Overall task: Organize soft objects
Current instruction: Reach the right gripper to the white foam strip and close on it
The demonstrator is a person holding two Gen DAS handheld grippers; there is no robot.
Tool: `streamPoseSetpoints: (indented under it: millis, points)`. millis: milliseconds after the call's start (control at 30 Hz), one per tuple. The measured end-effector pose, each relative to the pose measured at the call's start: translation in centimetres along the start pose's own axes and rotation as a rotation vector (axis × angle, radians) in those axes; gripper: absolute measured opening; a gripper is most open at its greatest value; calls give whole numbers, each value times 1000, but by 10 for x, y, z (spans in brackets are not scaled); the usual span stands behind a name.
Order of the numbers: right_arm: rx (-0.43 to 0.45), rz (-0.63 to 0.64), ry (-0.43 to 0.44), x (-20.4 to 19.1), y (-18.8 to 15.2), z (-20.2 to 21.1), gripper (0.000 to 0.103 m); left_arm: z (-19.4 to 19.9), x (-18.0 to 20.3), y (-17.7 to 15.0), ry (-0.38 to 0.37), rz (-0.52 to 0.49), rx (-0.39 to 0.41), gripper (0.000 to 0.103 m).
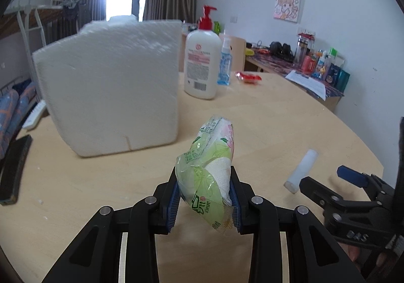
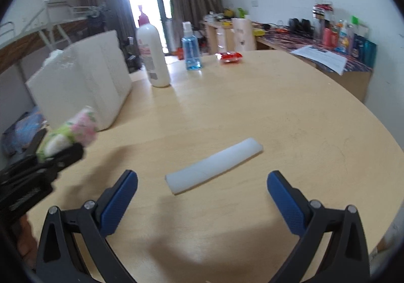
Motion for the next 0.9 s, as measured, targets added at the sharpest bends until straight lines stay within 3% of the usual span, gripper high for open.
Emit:
streamPoseSetpoints:
  millis: [233,400,633,733,800,900]
  points:
    - [-42,-110,-96,2,-4,-17,101,9,-24,-3,-31,27,28,36]
    - [-57,-146,-169,3,-8,-24,83,6,-34,-8,-68,94,10,36]
    - [-81,-135,-254,2,-8,-29,73,5,-31,-7,-99,96,10,36]
    - [-94,-128,-258,2,-6,-31,67,7,-32,-6,-91,95,23,36]
    - [-102,-116,-259,1,-5,-32,56,8,-35,-7,-90,99,23,36]
    - [-107,-97,-247,-3,-8,-30,48,9,-38,-11,-86,100,21,36]
Point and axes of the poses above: each gripper's, at about its wrist camera, not at the fingertips, and z roughly against the way its jaws point, x to its right, y to its top, the point moved 10 cm from there along -z, roughly the way its jaws point, and after that the axes turned 9 degrees about -z, right-handed, at the moved point
